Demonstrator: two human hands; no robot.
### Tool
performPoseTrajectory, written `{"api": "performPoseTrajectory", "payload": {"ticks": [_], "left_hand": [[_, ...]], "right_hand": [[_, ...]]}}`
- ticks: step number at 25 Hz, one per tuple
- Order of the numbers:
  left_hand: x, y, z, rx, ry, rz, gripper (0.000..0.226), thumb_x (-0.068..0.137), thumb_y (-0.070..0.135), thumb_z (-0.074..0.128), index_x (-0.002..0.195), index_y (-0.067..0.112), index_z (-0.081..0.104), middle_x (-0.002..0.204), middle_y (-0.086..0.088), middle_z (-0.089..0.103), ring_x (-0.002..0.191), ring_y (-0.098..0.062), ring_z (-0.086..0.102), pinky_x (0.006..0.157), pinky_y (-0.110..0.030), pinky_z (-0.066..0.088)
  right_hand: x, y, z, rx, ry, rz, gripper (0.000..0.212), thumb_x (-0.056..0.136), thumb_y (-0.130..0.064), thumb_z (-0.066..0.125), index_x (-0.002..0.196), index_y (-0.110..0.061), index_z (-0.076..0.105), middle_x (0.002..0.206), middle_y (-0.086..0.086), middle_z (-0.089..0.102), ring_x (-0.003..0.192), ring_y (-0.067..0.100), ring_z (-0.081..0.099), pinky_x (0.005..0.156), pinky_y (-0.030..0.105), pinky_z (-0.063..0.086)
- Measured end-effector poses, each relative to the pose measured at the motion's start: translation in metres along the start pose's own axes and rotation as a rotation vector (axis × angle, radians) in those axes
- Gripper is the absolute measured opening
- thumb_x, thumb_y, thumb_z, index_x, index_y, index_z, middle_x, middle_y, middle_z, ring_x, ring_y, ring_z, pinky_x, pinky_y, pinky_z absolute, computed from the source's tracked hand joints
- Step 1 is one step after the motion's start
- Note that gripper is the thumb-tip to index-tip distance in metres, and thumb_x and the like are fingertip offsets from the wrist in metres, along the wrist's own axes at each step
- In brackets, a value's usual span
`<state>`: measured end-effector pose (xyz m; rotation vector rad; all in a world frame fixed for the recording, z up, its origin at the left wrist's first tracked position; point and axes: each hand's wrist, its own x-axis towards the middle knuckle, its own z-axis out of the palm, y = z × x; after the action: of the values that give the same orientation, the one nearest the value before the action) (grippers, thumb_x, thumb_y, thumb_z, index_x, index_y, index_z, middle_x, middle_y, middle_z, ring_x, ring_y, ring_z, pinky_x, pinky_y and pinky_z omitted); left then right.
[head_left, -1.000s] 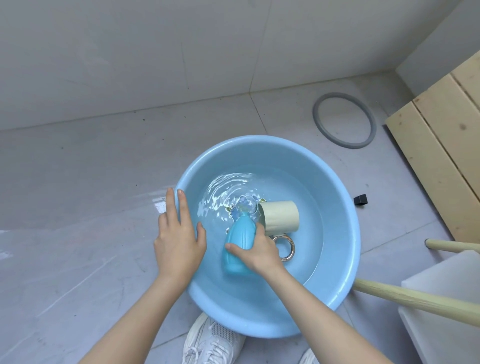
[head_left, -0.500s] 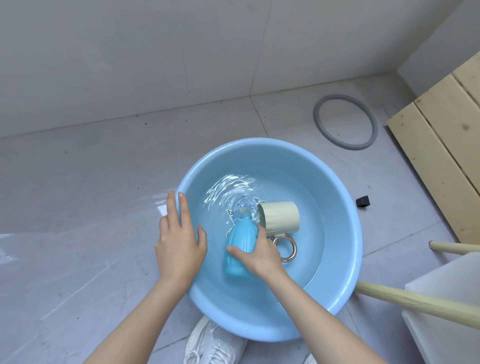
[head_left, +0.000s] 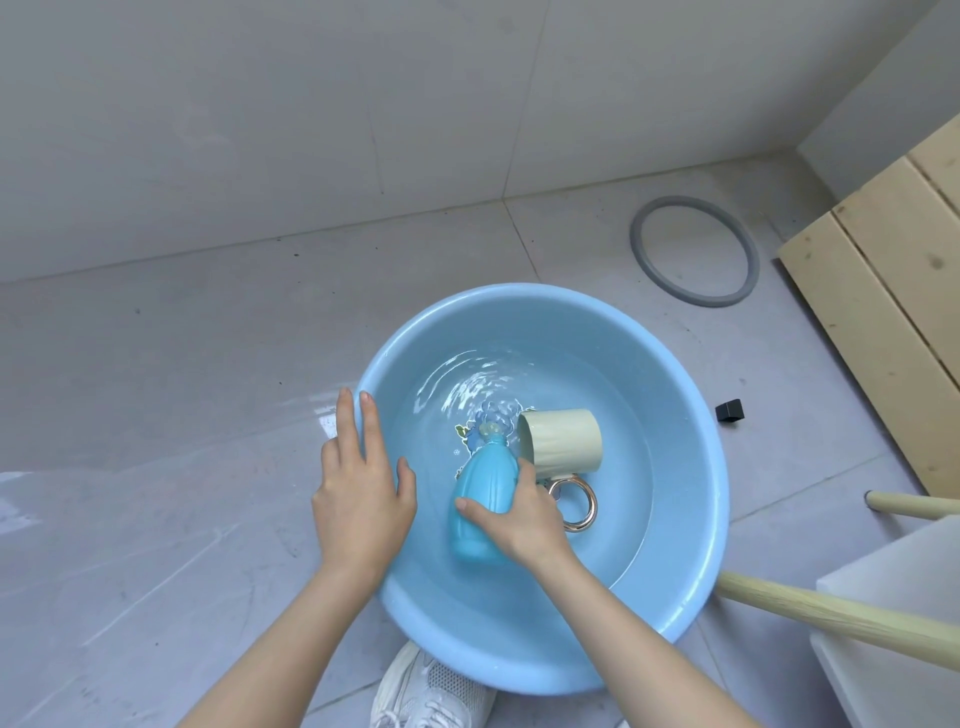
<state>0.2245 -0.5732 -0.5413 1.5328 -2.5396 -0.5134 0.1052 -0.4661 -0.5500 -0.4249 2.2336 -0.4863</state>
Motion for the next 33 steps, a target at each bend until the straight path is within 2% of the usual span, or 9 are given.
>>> {"api": "performPoseTrajectory", "payload": {"ticks": [6,14,20,25,33], "left_hand": [[0.000,0.000,0.000,-0.002,0.002,0.003,0.076,0.081,0.021,0.065,0.147,0.008,0.029,0.155,-0.011,0.024,0.108,-0.036,0.048,0.057,-0.042,0.050],[0.000,0.000,0.001,-0.002,0.004,-0.002,0.076,0.081,0.021,0.065,0.147,0.008,0.030,0.155,-0.010,0.025,0.107,-0.036,0.048,0.056,-0.042,0.049],[0.000,-0.001,0.001,-0.005,0.007,0.000,0.077,0.081,0.021,0.065,0.147,0.008,0.029,0.155,-0.009,0.024,0.107,-0.036,0.049,0.057,-0.042,0.050],[0.000,0.000,0.001,-0.004,0.005,-0.004,0.076,0.081,0.021,0.065,0.147,0.008,0.030,0.155,-0.009,0.025,0.107,-0.035,0.048,0.056,-0.041,0.049],[0.000,-0.001,0.001,-0.005,0.009,-0.004,0.076,0.080,0.020,0.066,0.147,0.008,0.031,0.154,-0.010,0.027,0.105,-0.036,0.049,0.055,-0.041,0.049]], "right_hand": [[0.001,0.000,0.000,-0.007,0.000,-0.009,0.091,0.074,-0.057,0.070,0.142,-0.017,0.026,0.131,0.013,0.051,0.122,0.030,0.048,0.097,0.035,0.042],[-0.003,0.000,0.005,-0.059,0.007,-0.053,0.096,0.077,-0.057,0.067,0.148,-0.017,0.015,0.136,0.015,0.044,0.127,0.030,0.042,0.098,0.034,0.038],[-0.004,0.000,0.005,-0.040,0.006,-0.071,0.096,0.077,-0.060,0.066,0.148,-0.020,0.016,0.140,0.009,0.044,0.128,0.027,0.043,0.097,0.032,0.039],[-0.006,-0.001,0.003,-0.158,-0.034,-0.058,0.098,0.076,-0.071,0.057,0.149,-0.021,0.014,0.141,0.004,0.047,0.130,0.026,0.043,0.095,0.036,0.041],[-0.005,-0.006,0.012,-0.202,-0.062,-0.020,0.099,0.075,-0.071,0.058,0.146,-0.016,0.017,0.140,0.008,0.045,0.130,0.028,0.042,0.097,0.038,0.042]]}}
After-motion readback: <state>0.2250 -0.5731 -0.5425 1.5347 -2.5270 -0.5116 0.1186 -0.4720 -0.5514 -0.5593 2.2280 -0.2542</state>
